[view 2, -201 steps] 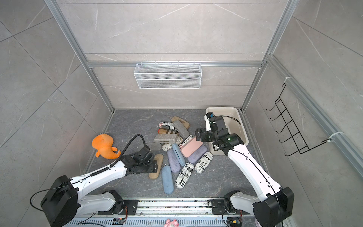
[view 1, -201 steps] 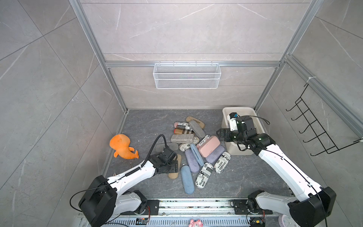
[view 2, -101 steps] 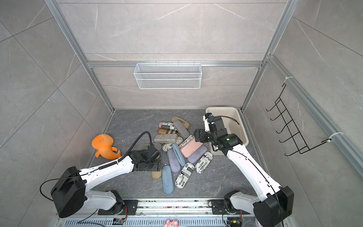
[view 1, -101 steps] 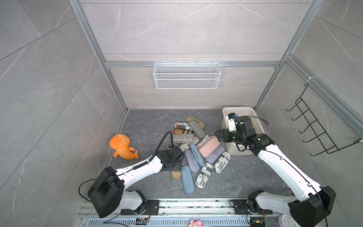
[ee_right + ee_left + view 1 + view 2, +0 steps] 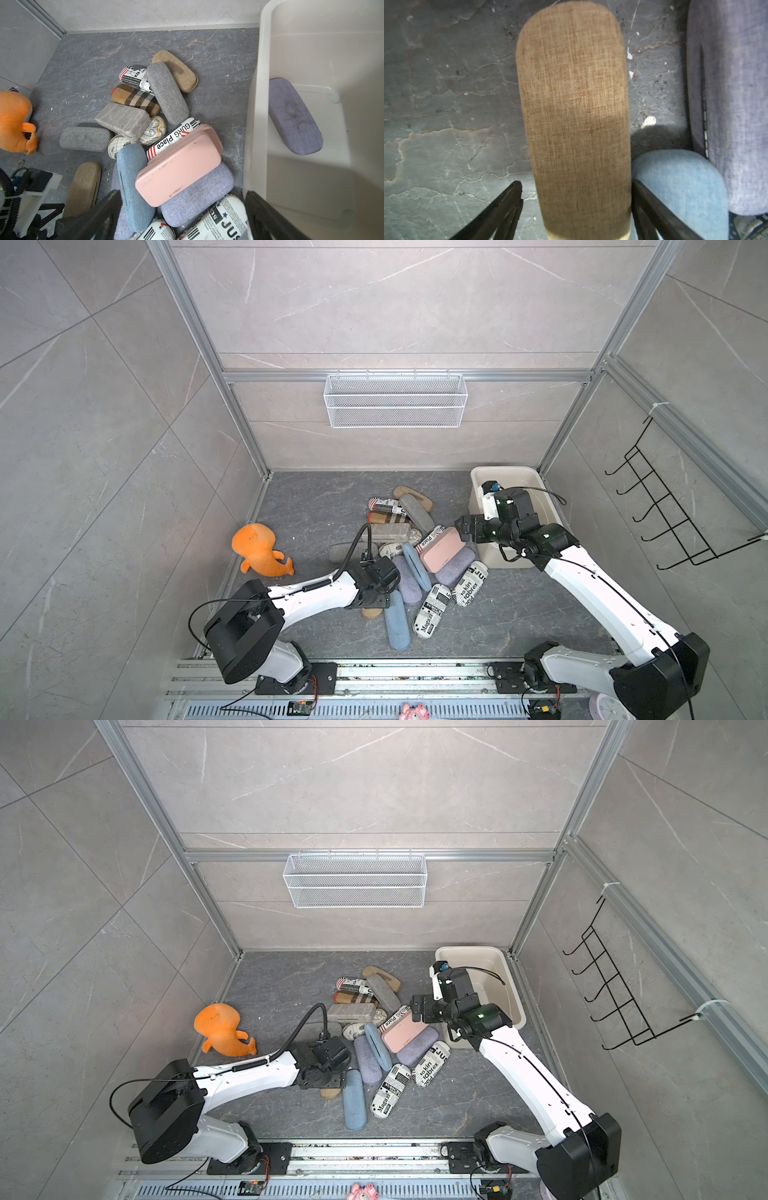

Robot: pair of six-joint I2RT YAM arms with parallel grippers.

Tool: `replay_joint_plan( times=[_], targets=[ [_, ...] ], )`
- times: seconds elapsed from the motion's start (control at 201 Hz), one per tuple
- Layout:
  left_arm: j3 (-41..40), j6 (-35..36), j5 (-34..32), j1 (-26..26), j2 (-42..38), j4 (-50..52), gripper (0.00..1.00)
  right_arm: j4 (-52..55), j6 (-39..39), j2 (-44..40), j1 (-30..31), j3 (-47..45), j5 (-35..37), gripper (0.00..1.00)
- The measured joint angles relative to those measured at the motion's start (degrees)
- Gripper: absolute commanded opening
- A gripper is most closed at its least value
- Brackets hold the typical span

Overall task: Put the glasses cases into the storage boxes
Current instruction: Pick up the glasses case at the center of the board.

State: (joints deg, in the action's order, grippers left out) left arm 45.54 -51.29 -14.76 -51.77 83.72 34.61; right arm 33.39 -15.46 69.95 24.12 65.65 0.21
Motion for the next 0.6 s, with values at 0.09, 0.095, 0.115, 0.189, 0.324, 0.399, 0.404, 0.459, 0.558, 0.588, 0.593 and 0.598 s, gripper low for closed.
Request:
replay_joint_plan(
  times=[0.09,0.095,0.115,0.189,0.324,0.399,0.404,0.459,0.558,0.588,0.593,0.598],
  targets=[
    [-0.8,-0.9,-0.2,0.0,0.1,-0.6,0.72,0.1,0.0,0.0,0.1,-0.1,0.0,0.95],
    [-0.9,-1.0,-0.2,0.0,0.1,-0.7,0.72,0.2,0.0,0.0,0.1,-0.1,0.0,0.95],
    [-1.0,-1.1,-0.3,0.0,0.2,-0.7,0.71,0.2,0.0,0.0,0.2,-0.1,0.0,0.95],
    [-1.5,-1.3,-0.4,0.0,0.4,-1.1,0.71,0.2,0.0,0.0,0.2,-0.2,0.0,0.95],
    [-2.0,-1.3,-1.1,0.0,0.9,-1.8,0.72,0.2,0.0,0.0,0.3,-0.2,0.0,0.95],
    [-2.1,-1.2,-1.6,0.0,1.1,-1.9,0.71,0.2,0.0,0.0,0.4,-0.2,0.0,0.95],
    [-2.1,-1.2,-1.6,0.0,1.1,-1.9,0.71,0.2,0.0,0.0,0.4,-0.2,0.0,0.95],
    [-2.1,-1.0,-1.8,0.0,1.3,-1.9,0.68,0.2,0.0,0.0,0.4,-0.2,0.0,0.95],
    [-2.3,-0.9,-1.9,0.0,1.4,-2.0,0.66,0.2,0.0,0.0,0.6,-0.2,-0.2,0.95],
    [-2.3,-0.8,-1.9,0.0,1.4,-2.1,0.64,0.2,0.0,0.0,0.7,-0.2,-0.3,0.95],
    [-2.3,-0.7,-1.9,0.0,1.3,-2.1,0.64,0.2,0.0,0.0,0.7,-0.2,-0.3,0.95],
    [-2.3,-0.7,-1.9,0.0,1.3,-2.1,0.64,0.2,0.0,0.0,0.7,-0.2,-0.3,0.95]
  ],
)
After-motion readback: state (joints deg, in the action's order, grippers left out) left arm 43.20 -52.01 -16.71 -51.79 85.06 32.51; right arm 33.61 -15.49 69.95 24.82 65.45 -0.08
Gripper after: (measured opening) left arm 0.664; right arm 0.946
